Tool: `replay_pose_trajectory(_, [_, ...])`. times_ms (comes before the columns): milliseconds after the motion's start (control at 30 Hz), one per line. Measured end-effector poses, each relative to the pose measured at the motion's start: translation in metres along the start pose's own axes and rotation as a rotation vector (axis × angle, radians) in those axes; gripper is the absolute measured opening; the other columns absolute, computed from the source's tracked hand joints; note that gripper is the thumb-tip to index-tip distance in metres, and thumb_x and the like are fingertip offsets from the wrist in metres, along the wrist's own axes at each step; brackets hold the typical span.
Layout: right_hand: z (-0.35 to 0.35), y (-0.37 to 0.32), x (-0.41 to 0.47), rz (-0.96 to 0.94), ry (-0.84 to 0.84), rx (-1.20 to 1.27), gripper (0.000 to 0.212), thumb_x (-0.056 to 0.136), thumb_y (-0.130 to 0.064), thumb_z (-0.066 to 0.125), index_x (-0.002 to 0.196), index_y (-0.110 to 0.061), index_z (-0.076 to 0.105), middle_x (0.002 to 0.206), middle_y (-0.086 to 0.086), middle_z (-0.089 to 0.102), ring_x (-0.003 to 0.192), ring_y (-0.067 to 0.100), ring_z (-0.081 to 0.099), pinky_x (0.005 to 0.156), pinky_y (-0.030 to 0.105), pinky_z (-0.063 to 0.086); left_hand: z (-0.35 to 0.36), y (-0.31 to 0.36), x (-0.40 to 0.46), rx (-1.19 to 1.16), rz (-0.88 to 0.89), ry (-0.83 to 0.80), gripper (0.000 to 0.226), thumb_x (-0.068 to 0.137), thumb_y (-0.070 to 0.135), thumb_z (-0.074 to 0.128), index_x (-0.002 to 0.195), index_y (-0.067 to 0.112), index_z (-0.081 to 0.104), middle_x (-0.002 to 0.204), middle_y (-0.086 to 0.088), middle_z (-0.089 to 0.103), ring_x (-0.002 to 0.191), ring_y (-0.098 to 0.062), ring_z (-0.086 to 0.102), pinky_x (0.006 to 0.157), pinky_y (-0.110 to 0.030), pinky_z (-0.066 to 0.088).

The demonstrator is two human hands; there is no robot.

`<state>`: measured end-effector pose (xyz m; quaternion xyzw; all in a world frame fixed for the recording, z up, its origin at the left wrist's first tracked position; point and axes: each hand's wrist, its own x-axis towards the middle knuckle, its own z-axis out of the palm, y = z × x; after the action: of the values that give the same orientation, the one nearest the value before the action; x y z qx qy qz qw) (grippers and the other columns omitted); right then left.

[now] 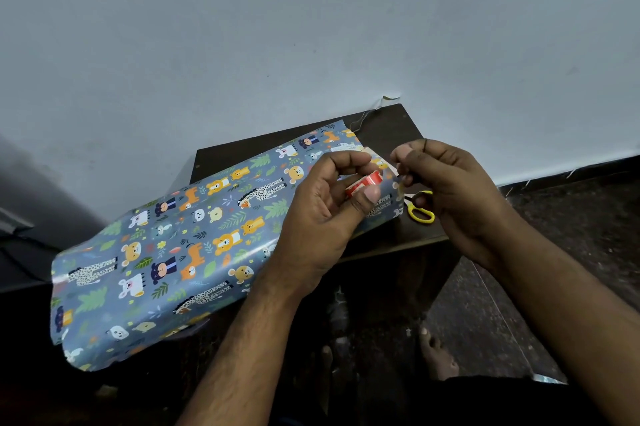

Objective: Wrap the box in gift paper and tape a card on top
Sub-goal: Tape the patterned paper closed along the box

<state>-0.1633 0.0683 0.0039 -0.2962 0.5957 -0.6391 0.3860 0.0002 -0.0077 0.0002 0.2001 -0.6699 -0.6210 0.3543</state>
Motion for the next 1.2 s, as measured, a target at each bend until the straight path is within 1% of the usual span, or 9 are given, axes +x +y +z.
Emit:
replay_pose_trajectory(200, [0.002, -0.001, -0.004, -0.087, -0.058, -0.017, 0.036, 0.083, -0.046, 0.066, 0.101, -0.015, 0.072, 0.088, -0.002, 0.065, 0.075, 0.007, 0.055, 0.056, 0.019, 0.042, 0.006, -0.005, 0.003, 0.085, 0.045, 0.072, 0.035, 0.093, -0.008, 0.066, 0.123, 0.005, 0.054, 0.113, 0.002, 0.068, 0.110, -0.012, 0.066, 0.093, -0.024, 0.051])
replay_pose_trajectory(400, [-0.002, 0.000, -0.009, -0.109, -0.221, -0.068, 0.029, 0.099, -0.044, 0.056, 0.120, -0.026, 0.065, 0.117, 0.016, 0.068, 0.094, 0.013, 0.063, 0.072, 0.030, 0.043, 0.019, -0.013, 0.011, 0.281, 0.132, 0.203, 0.048, 0.086, 0.013, 0.074, 0.128, 0.018, 0.052, 0.119, -0.008, 0.066, 0.113, -0.022, 0.066, 0.099, -0.042, 0.054])
replay_pose_trajectory(533, [-0.005, 0.001, -0.012, -0.163, -0.266, -0.098, 0.024, 0.102, -0.036, 0.053, 0.122, -0.030, 0.066, 0.121, 0.002, 0.071, 0.096, 0.012, 0.060, 0.073, 0.029, 0.042, 0.035, -0.015, 0.018, 0.352, 0.170, 0.316, 0.052, 0.086, 0.001, 0.076, 0.131, 0.014, 0.053, 0.117, 0.001, 0.066, 0.110, -0.011, 0.066, 0.095, -0.029, 0.053])
replay_pose_trajectory(600, [-0.006, 0.001, -0.011, -0.197, -0.221, -0.109, 0.022, 0.104, -0.032, 0.053, 0.117, -0.026, 0.069, 0.124, -0.004, 0.071, 0.093, 0.019, 0.056, 0.069, 0.029, 0.041, 0.045, -0.014, 0.021, 0.372, 0.182, 0.362, 0.049, 0.086, 0.003, 0.076, 0.129, 0.012, 0.054, 0.116, 0.005, 0.065, 0.110, -0.007, 0.064, 0.094, -0.026, 0.052])
replay_pose_trajectory(733, [-0.013, 0.002, -0.010, -0.163, -0.150, -0.126, 0.026, 0.102, -0.033, 0.055, 0.109, -0.021, 0.076, 0.114, 0.007, 0.074, 0.086, 0.037, 0.056, 0.072, 0.044, 0.034, 0.063, -0.021, 0.026, 0.441, 0.201, 0.444, 0.044, 0.087, 0.008, 0.076, 0.126, 0.017, 0.056, 0.114, 0.004, 0.067, 0.111, -0.016, 0.064, 0.095, -0.043, 0.053])
replay_pose_trajectory(800, [-0.017, 0.003, -0.009, -0.130, -0.104, -0.128, 0.027, 0.101, -0.035, 0.056, 0.105, -0.021, 0.078, 0.108, 0.010, 0.075, 0.088, 0.030, 0.059, 0.073, 0.043, 0.039, 0.070, -0.025, 0.028, 0.475, 0.195, 0.460, 0.047, 0.086, 0.009, 0.077, 0.127, 0.019, 0.055, 0.112, 0.004, 0.066, 0.111, -0.018, 0.063, 0.094, -0.046, 0.052])
replay_pose_trajectory(933, [-0.023, 0.005, -0.004, -0.133, -0.009, -0.178, 0.027, 0.103, -0.030, 0.056, 0.103, -0.015, 0.079, 0.099, 0.000, 0.079, 0.095, 0.011, 0.072, 0.078, 0.025, 0.051, 0.081, -0.031, 0.032, 0.559, 0.175, 0.469, 0.052, 0.085, 0.016, 0.078, 0.131, 0.019, 0.053, 0.114, 0.006, 0.065, 0.110, -0.018, 0.062, 0.094, -0.049, 0.051])
replay_pose_trajectory(1100, [-0.037, 0.013, 0.008, -0.122, 0.203, -0.323, 0.026, 0.102, -0.033, 0.059, 0.092, -0.021, 0.079, 0.089, -0.007, 0.078, 0.083, 0.004, 0.072, 0.079, 0.028, 0.056, 0.086, -0.036, 0.034, 0.732, 0.160, 0.400, 0.077, 0.075, 0.011, 0.085, 0.142, 0.013, 0.048, 0.130, -0.001, 0.059, 0.121, -0.021, 0.056, 0.097, -0.050, 0.050])
replay_pose_trajectory(1200, [-0.046, 0.024, 0.019, -0.078, 0.273, -0.542, 0.029, 0.102, -0.039, 0.057, 0.093, -0.020, 0.079, 0.084, -0.004, 0.077, 0.084, 0.012, 0.071, 0.077, 0.031, 0.055, 0.081, -0.036, 0.034, 0.782, 0.161, 0.371, 0.077, 0.075, 0.008, 0.085, 0.142, 0.014, 0.048, 0.129, 0.000, 0.059, 0.122, -0.019, 0.055, 0.098, -0.049, 0.049])
